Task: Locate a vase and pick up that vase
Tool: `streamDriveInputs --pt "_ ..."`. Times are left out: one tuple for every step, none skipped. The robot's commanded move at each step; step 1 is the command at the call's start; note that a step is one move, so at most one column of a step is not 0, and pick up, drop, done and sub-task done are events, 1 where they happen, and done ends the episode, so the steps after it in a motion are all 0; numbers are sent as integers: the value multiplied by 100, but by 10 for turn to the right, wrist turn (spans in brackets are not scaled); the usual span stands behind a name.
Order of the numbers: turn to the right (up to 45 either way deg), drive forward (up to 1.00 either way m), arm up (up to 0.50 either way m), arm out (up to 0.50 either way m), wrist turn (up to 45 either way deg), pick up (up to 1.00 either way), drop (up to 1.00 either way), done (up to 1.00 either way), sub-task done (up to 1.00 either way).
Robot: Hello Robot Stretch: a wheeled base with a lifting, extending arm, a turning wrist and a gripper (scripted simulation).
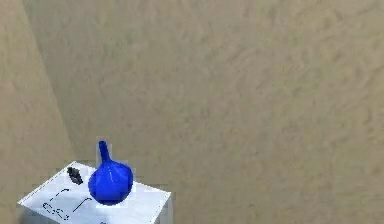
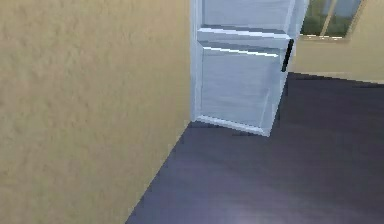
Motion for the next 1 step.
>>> streamDriveInputs --pt "-450 0 0 0 0 0 0 0 0"
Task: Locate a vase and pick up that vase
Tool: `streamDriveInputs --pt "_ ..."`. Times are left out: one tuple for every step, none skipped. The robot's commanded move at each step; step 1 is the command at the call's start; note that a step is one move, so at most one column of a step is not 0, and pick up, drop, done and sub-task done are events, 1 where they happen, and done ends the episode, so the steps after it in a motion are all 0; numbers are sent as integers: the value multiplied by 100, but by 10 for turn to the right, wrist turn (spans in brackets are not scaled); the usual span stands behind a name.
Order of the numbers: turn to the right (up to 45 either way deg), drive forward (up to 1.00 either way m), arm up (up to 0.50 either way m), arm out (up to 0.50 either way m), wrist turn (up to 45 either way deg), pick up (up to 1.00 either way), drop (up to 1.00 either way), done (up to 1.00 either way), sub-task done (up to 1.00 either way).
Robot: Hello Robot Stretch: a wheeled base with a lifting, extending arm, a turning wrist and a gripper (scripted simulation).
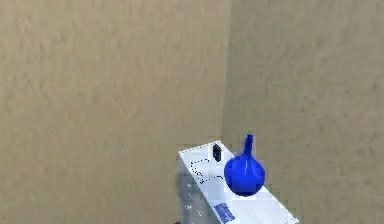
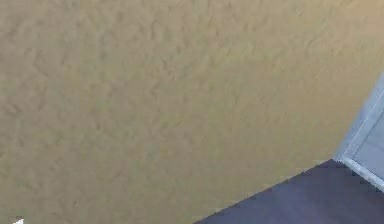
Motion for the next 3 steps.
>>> streamDriveInputs --pt "-450 0 0 0 0 0 0 0 0" --pt "-240 0 0 0 0 0 0 0 0" --pt "0 0 50 0 0 0 0 0 0"
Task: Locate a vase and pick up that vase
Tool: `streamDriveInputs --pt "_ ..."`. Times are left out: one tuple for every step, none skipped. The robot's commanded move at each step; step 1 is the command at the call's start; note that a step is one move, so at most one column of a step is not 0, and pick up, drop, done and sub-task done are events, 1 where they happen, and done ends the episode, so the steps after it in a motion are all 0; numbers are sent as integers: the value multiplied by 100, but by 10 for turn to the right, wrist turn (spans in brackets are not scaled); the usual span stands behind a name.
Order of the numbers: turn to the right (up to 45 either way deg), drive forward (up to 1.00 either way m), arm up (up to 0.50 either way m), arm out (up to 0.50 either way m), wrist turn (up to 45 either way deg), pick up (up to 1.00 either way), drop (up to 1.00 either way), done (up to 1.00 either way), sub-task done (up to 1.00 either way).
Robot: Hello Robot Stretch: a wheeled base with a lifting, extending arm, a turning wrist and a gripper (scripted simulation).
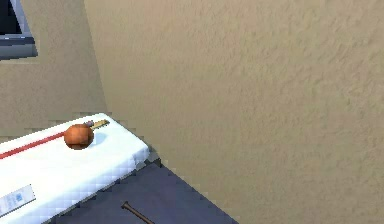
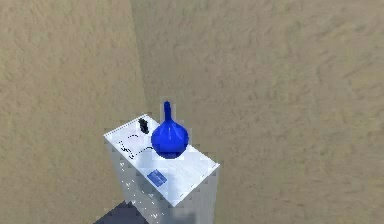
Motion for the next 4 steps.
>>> streamDriveInputs --pt "0 0 36 0 0 0 0 0 0" --pt "0 0 0 36 0 0 0 0 0" --pt "0 0 0 0 450 0 0 0 0" --pt "0 0 0 0 450 0 0 0 0"
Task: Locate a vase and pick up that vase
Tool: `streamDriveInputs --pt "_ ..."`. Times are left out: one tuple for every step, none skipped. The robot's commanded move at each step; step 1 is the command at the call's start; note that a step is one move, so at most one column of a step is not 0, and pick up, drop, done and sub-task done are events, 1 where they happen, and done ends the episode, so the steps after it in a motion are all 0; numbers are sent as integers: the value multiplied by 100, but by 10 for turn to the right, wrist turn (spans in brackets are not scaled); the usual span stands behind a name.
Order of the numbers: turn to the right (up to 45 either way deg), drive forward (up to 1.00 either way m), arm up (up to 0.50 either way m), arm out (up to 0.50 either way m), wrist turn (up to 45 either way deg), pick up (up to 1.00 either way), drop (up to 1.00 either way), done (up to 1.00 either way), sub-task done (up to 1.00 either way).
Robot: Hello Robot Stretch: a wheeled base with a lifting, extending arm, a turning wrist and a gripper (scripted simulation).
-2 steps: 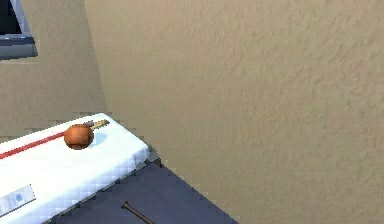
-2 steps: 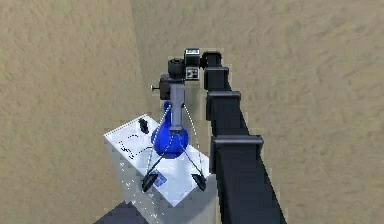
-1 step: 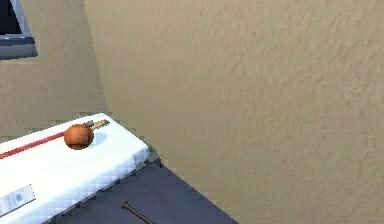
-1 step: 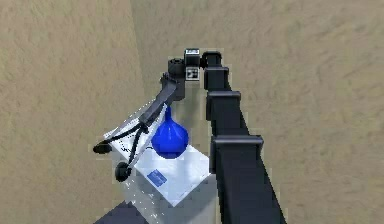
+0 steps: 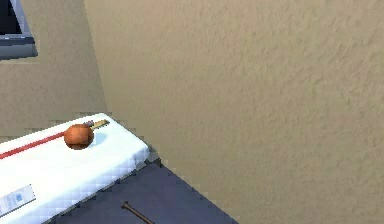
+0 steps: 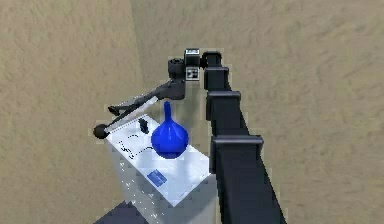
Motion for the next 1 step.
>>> streamDriveInputs --pt "0 0 0 0 450 0 0 0 0"
